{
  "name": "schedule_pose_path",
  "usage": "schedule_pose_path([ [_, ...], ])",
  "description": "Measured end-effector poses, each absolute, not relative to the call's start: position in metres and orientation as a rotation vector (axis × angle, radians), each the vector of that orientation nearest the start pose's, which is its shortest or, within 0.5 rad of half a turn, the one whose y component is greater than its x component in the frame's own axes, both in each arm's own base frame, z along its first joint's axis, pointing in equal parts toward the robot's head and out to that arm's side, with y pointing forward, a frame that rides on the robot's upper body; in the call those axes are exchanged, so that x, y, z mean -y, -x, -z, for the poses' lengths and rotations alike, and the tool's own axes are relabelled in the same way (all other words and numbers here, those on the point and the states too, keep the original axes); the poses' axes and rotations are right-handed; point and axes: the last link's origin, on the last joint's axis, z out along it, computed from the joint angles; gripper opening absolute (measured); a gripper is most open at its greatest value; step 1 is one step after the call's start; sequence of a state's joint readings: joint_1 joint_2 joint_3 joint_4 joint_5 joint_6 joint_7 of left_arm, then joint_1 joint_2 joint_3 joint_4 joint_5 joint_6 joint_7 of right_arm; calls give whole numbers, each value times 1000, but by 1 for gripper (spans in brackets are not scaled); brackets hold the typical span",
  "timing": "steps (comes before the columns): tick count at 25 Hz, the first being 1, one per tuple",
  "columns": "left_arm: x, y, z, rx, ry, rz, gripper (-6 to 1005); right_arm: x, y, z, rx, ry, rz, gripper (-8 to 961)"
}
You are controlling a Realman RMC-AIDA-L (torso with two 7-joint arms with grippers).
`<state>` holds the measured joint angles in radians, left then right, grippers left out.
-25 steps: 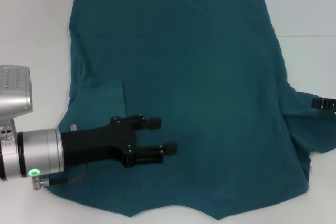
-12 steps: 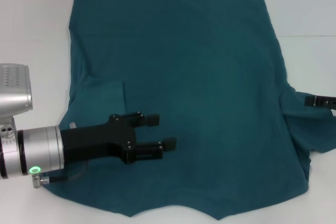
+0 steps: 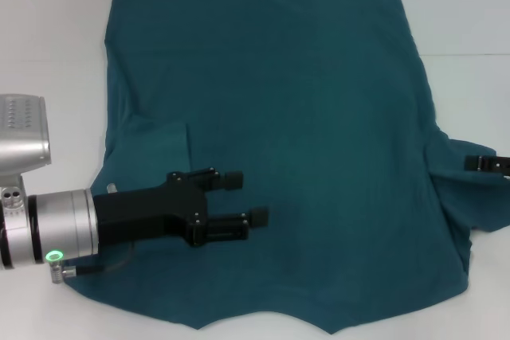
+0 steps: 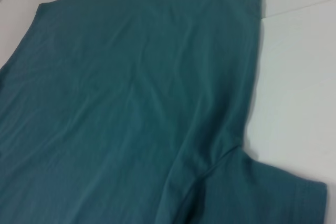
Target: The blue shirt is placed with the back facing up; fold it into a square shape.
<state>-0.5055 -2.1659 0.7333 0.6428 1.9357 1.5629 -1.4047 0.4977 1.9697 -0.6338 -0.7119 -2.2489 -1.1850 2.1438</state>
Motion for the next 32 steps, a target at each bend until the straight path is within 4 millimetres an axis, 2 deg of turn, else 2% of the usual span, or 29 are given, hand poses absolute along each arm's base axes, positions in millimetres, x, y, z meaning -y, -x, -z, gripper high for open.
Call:
schedule_pose_path([
  [14,-312,241,39,728,2744,876,833,-356,-356,-66,-1520,2030,-360,910],
  [22,-313,241,38,724,2740,878,833,-357,-353,-62,-1527,2042,-359,842],
  [28,-314,241,37,722,2738,877,833,-357,-352,-63,-1525,2047,-360,663],
  [32,-314,241,37,720,2736,875,833,-358,-352,-63,-1523,2048,-359,464],
])
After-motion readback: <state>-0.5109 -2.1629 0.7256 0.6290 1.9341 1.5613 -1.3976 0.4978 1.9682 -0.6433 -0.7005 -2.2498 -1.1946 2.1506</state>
